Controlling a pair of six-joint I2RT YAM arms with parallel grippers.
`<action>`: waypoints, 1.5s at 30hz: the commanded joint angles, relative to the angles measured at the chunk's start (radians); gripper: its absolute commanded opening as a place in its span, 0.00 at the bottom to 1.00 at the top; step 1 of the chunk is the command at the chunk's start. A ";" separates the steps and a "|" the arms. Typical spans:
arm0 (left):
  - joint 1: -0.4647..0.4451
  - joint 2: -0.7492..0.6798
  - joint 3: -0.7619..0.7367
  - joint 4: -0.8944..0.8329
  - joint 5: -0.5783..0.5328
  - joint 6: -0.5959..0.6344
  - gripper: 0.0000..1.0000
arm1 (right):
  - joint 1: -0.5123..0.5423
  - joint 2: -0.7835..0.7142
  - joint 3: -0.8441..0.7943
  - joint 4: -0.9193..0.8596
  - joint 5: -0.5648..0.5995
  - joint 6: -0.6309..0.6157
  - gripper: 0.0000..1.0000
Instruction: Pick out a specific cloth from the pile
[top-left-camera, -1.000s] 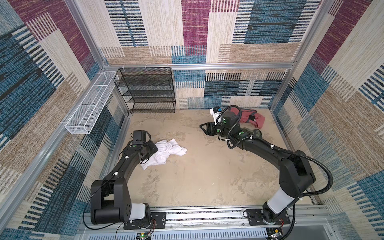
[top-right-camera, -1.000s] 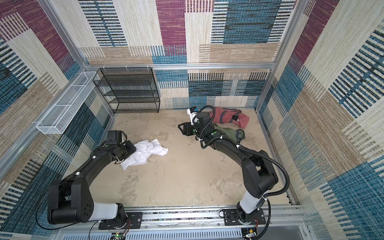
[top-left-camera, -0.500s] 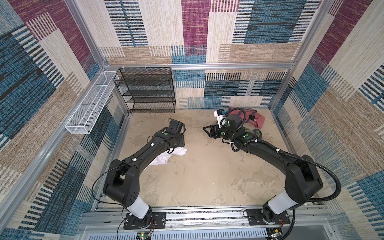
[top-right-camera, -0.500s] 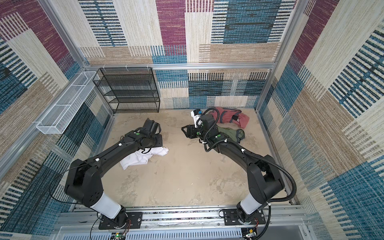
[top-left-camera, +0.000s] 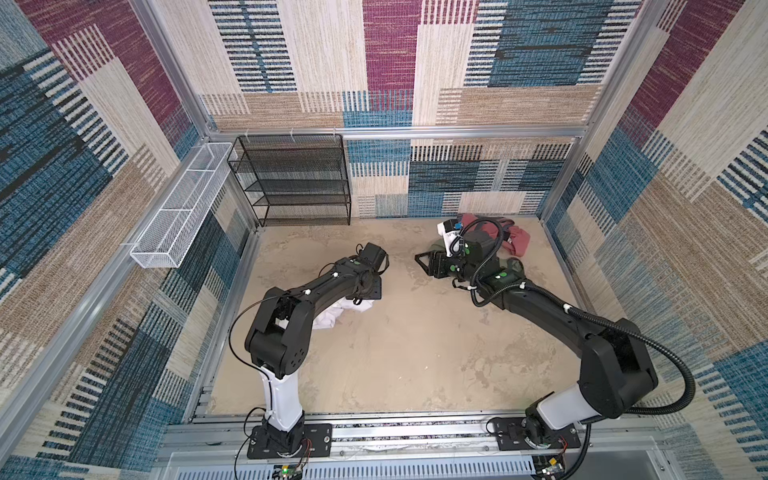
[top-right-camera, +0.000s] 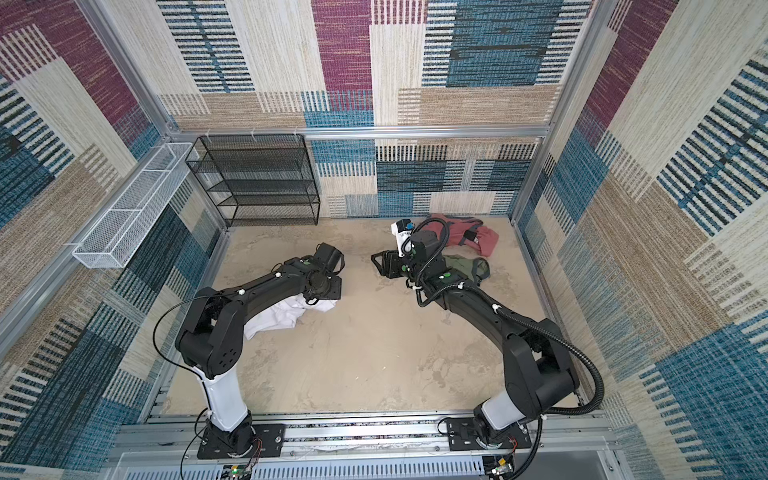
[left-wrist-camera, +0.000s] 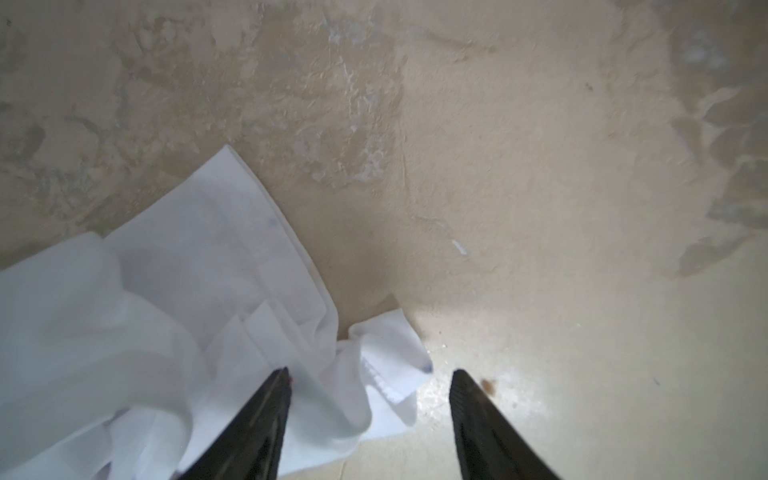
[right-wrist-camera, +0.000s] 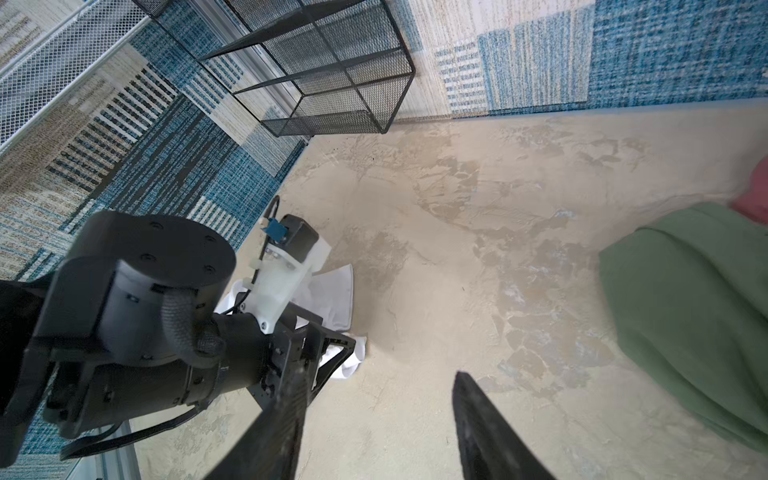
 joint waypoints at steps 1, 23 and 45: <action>0.000 0.029 0.007 -0.021 -0.024 0.019 0.63 | -0.005 -0.001 -0.002 0.037 -0.016 -0.001 0.59; -0.029 0.037 0.120 -0.023 0.074 0.028 0.00 | -0.014 -0.018 -0.008 0.043 -0.012 0.008 0.59; 0.290 -0.532 -0.394 0.222 0.278 -0.134 0.00 | -0.014 0.012 0.028 0.042 -0.047 0.027 0.58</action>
